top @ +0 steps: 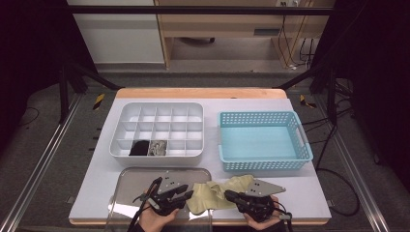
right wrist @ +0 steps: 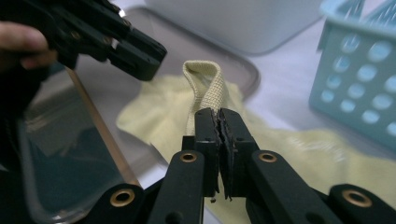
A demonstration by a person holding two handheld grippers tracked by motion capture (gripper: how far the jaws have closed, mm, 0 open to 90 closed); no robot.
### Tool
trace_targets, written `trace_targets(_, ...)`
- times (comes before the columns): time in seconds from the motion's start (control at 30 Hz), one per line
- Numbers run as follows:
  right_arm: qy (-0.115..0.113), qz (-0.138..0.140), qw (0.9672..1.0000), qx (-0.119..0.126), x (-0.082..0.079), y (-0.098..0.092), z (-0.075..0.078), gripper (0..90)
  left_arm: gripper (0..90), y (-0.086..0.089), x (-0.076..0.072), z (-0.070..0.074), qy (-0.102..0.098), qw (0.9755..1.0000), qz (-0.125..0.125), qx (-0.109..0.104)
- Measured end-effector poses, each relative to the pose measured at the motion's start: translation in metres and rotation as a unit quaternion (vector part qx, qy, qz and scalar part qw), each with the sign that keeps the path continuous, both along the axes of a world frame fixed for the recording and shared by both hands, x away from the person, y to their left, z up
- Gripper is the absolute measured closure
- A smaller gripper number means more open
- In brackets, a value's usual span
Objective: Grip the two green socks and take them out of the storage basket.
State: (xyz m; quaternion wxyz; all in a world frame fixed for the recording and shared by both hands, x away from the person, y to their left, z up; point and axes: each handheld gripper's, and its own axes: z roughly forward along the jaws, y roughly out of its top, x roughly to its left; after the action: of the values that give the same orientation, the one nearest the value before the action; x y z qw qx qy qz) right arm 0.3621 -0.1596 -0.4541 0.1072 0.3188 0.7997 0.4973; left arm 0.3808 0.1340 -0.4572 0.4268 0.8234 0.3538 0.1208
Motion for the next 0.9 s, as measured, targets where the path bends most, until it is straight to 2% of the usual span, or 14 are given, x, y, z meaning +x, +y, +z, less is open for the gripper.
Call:
trace_targets(0.17, 0.001, 0.005, 0.9999, 0.014, 0.004, -0.003, 0.019, 86.9, 54.2, -0.01, 0.003, 0.012, -0.051, 0.9984, -0.023, 0.005)
trace_targets(0.23, 0.005, 0.008, 0.9998, 0.02, 0.006, -0.004, 0.022, 86.9, 50.5, -0.014, 0.007, 0.012, -0.058, 0.9979, -0.029, 0.01)
trace_targets(0.4, 0.014, 0.012, 0.9996, 0.023, 0.009, -0.002, 0.023, 86.9, 46.3, -0.025, 0.016, 0.008, -0.049, 0.9981, -0.037, 0.003)
trace_targets(0.53, 0.019, 0.013, 0.9995, 0.022, 0.011, 0.0, 0.021, 86.9, 45.2, -0.035, 0.022, 0.006, -0.056, 0.9974, -0.045, 0.006)
trace_targets(0.73, 0.019, 0.011, 0.9995, 0.022, 0.012, 0.001, 0.021, 86.9, 46.8, -0.046, 0.032, -0.005, -0.051, 0.997, -0.058, 0.001)
trace_targets(0.9, 0.021, 0.008, 0.9995, 0.022, 0.014, 0.002, 0.018, 86.9, 64.3, -0.05, 0.035, -0.009, -0.038, 0.9964, -0.073, -0.016)
